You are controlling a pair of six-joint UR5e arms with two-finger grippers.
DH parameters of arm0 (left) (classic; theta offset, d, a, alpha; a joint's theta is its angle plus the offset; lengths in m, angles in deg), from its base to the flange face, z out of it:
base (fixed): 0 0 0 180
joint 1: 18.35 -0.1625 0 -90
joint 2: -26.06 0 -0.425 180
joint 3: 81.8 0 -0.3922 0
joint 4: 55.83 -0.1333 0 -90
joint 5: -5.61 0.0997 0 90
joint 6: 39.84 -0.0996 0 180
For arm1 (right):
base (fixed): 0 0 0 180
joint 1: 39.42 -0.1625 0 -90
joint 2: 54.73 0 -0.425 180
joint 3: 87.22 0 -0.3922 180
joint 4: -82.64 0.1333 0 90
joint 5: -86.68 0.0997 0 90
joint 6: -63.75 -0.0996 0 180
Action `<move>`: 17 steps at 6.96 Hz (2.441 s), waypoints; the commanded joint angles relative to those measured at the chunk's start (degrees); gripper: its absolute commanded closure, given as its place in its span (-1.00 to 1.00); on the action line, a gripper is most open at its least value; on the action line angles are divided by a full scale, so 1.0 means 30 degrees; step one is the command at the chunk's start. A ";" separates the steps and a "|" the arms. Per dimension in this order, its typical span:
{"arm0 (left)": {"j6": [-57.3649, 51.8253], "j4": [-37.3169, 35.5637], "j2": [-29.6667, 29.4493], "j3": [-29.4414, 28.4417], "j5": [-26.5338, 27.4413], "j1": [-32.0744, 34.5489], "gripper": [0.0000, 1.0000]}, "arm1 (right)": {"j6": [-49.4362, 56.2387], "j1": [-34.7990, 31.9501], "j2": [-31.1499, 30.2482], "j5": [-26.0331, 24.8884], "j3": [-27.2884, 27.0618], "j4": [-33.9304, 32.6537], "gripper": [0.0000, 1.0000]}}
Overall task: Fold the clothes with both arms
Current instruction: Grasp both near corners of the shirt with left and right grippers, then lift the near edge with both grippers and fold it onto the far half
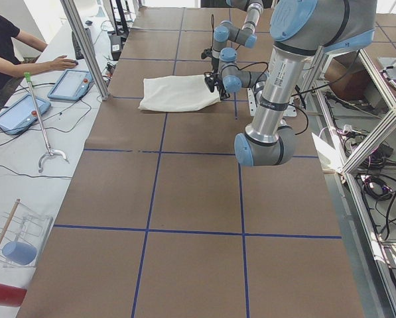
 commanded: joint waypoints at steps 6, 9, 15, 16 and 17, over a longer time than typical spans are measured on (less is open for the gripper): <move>0.0351 -0.0370 0.1956 0.3832 0.0117 -0.2395 1.00 | -0.0018 0.1906 -0.1606 0.0513 -0.4021 0.0296 1.00; 0.0206 -0.0373 0.1666 0.5156 -0.0058 -0.0974 1.00 | 0.0799 -0.0072 -0.1283 0.0627 -0.3788 0.2039 1.00; -0.0789 0.3311 -0.1233 -0.2416 -0.2549 0.5944 1.00 | 0.1740 -0.7287 0.5476 0.6252 0.7247 0.3255 1.00; -0.1458 0.3348 -0.1671 -0.3504 -0.2549 0.6880 1.00 | 0.1827 -0.7640 0.6035 0.6254 0.8273 0.3256 1.00; -0.2074 0.3377 -0.2140 -0.4443 -0.2520 0.7499 1.00 | 0.2176 -0.7730 0.6940 0.6254 0.9879 0.3285 1.00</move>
